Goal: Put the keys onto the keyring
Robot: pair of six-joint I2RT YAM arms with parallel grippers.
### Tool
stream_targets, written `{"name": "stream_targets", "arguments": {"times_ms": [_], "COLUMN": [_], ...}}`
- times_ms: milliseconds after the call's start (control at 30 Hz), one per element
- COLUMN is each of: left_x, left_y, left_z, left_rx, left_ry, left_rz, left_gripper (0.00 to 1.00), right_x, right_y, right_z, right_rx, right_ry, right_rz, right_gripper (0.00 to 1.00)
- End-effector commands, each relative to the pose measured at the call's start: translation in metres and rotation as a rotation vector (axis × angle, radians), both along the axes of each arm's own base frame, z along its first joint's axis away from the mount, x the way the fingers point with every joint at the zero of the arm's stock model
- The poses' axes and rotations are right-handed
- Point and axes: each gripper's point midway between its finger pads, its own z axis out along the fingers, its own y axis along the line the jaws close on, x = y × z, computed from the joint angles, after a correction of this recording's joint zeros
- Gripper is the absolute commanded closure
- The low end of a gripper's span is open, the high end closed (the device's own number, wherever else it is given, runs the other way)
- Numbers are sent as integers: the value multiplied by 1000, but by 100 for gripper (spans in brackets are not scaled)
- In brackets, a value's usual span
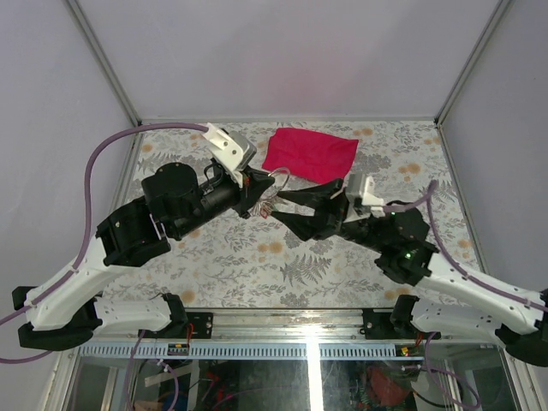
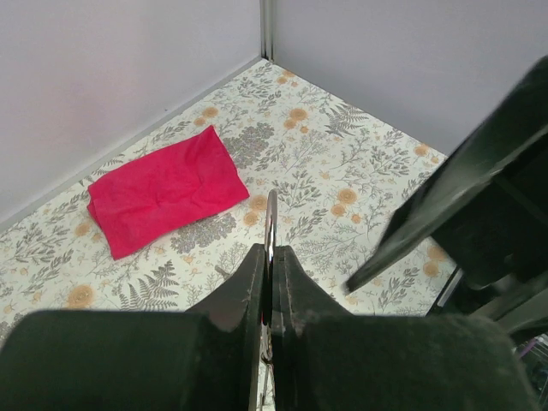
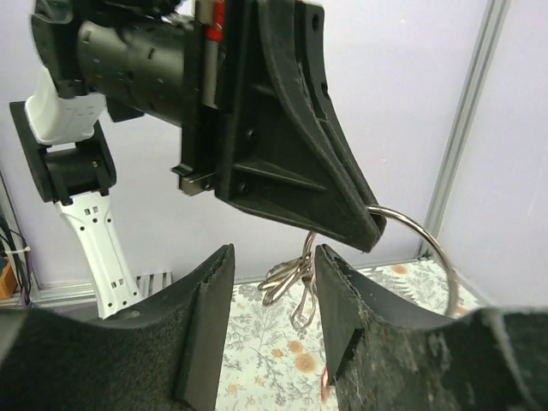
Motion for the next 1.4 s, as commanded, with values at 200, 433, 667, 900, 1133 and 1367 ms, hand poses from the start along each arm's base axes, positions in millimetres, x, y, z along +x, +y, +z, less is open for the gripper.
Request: {"name": "stream_targets", "arguments": {"times_ms": [200,433,667,900,1133,1367], "left_x": [-7,-13,-20,-27,-34,-36], "left_y": [6,-2,-10,-16,-21,-21], "left_z": [17,13,7,0,-4,-3], "left_rx": [-18,-8,14,37,46,42], "left_ry": [-53,-49,-38,-26,-24,-31], "left_rz": [-35,-88,-146,-202,-255,-269], "left_gripper": [100,100,100,100,100,99], "right_x": [27,44,52,56,54,52], "right_y": [-72,-71,-58,-54,-40,-44], "right_z": [-4,2,8,15,12,15], "right_rx": [-156,-160,-153,-132,-150,-137], "right_ry": [-98,-124,-155,-175,-177,-156], "right_rz": [-363,-445,-454,-470,-422,-416], "right_gripper": [50,46,42,42,57,99]}}
